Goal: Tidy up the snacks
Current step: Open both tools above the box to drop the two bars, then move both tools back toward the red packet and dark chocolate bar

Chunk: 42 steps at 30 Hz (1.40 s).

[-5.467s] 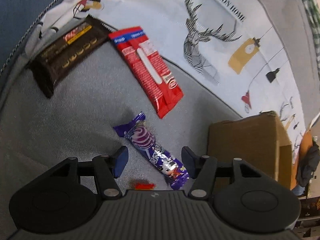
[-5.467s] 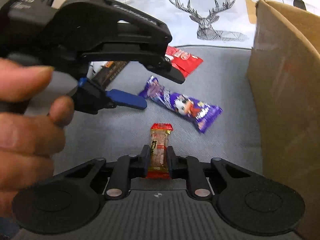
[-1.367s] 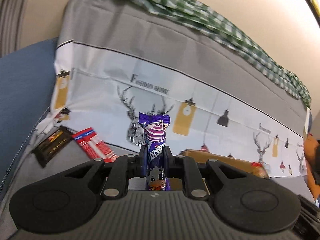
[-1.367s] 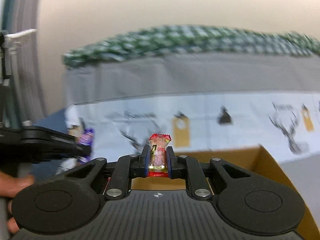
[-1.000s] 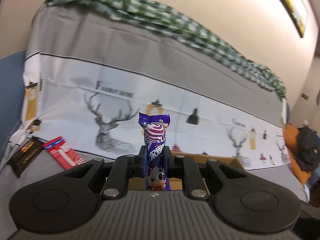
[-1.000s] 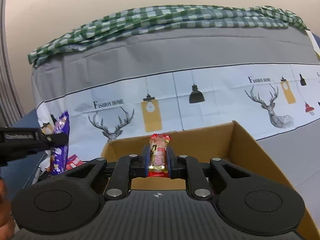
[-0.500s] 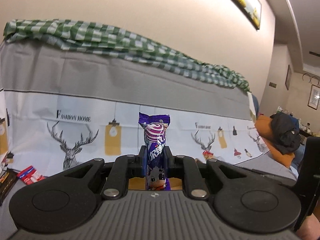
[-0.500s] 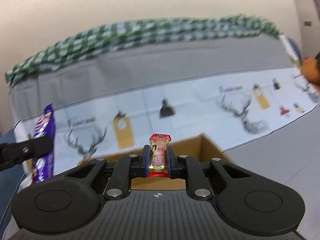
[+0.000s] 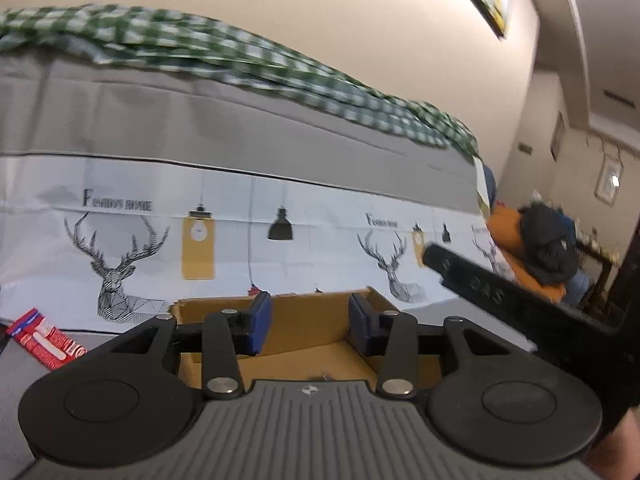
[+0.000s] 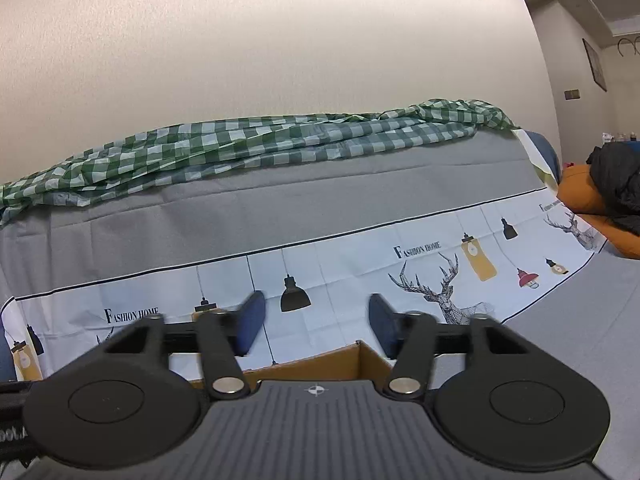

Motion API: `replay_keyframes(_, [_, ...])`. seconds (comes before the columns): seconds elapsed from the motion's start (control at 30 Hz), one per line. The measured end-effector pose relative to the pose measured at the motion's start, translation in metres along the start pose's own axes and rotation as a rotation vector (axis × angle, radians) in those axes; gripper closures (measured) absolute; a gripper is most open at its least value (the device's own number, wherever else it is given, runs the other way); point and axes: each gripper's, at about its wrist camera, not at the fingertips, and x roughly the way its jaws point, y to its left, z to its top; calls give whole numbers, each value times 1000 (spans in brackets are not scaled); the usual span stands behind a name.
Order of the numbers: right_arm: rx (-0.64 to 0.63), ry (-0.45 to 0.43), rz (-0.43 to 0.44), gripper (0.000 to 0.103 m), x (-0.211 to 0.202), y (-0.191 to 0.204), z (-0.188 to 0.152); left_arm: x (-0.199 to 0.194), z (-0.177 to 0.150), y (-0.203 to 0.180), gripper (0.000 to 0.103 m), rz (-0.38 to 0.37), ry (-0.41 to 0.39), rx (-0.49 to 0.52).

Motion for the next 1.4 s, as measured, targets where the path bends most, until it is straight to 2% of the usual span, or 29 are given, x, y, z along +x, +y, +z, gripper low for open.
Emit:
replay_keyframes(0.17, [7, 23, 19, 41, 3, 9, 0, -7, 8, 29, 57, 64, -51, -91])
replay_keyframes(0.3, [0, 59, 64, 41, 8, 28, -2, -18, 13, 44, 63, 173, -69, -41])
replay_keyframes(0.47, [23, 110, 119, 41, 16, 53, -6, -9, 46, 86, 64, 250, 5, -19])
replay_keyframes(0.57, [34, 130, 160, 41, 17, 69, -7, -8, 49, 119, 64, 370, -29, -18])
replay_keyframes(0.63, [29, 136, 199, 47, 16, 80, -7, -8, 36, 136, 68, 449, -12, 14])
replay_keyframes(0.7, [23, 152, 245, 54, 16, 90, -8, 1, 30, 155, 73, 523, 62, 29])
replay_keyframes(0.8, [38, 208, 314, 61, 21, 104, -10, 7, 34, 184, 73, 549, 71, 21])
replay_keyframes(0.87, [26, 239, 358, 61, 23, 115, -12, 11, 30, 205, 71, 568, 111, 2])
replay_keyframes(0.93, [19, 291, 414, 61, 26, 127, -16, 14, 23, 225, 59, 590, 162, -22])
replay_keyframes(1.07, [-3, 389, 497, 60, 26, 149, -28, 24, 5, 259, 45, 610, 254, -78])
replay_keyframes(1.13, [-22, 436, 537, 55, 26, 159, -33, 30, -6, 266, 35, 616, 298, -91])
replay_keyframes(1.23, [-36, 475, 559, 48, 25, 171, -42, 40, -16, 269, 33, 641, 339, -57])
replay_keyframes(1.4, [-32, 520, 569, 47, 29, 179, -52, 60, -33, 265, 29, 706, 408, 54])
